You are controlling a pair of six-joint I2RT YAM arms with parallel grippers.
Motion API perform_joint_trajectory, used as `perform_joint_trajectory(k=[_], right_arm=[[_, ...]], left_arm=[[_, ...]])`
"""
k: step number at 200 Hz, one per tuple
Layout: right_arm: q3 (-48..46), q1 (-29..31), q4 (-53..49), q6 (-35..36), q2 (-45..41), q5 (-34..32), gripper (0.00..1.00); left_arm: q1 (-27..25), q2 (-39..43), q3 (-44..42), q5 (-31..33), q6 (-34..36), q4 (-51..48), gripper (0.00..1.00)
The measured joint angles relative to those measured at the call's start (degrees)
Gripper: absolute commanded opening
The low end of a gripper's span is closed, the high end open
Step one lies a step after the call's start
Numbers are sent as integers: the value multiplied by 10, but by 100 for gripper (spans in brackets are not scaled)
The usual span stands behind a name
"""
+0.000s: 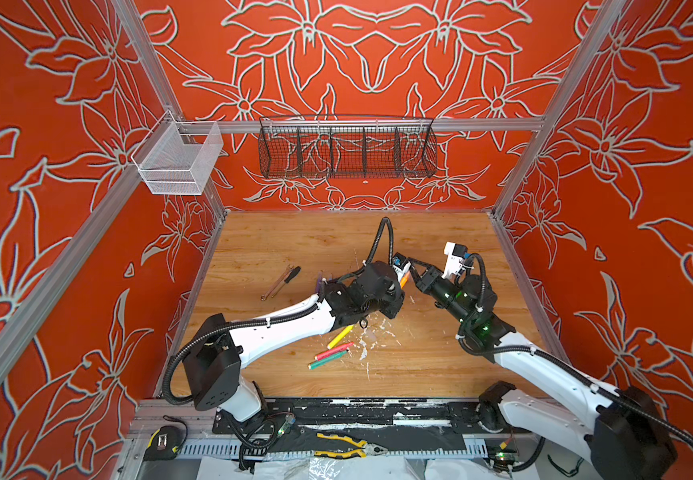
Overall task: Insert the pens into the pen caps
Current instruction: 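Press the cap down onto the held highlighter with the right gripper, then carry the capped orange highlighter away with the left gripper while the right gripper withdraws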
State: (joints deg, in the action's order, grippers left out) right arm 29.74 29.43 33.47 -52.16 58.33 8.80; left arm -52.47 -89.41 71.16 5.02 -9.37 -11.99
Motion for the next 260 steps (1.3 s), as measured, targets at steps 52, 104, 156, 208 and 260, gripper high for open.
perform_joint_trajectory(k=[52, 104, 156, 208, 260], right_arm=[[19, 12, 28, 2, 26, -25, 0], [25, 35, 59, 8, 42, -64, 0], [34, 47, 86, 10, 60, -85, 0], [32, 63, 17, 18, 32, -80, 28], [4, 65, -130, 43, -32, -52, 50]], left_arm=[[15, -3, 34, -4, 11, -34, 0], [33, -7, 79, -24, 27, -93, 0], [45, -9, 110, -35, 38, -132, 0], [45, 36, 10, -52, 35, -59, 0], [96, 102, -100, 80, -65, 30, 0]])
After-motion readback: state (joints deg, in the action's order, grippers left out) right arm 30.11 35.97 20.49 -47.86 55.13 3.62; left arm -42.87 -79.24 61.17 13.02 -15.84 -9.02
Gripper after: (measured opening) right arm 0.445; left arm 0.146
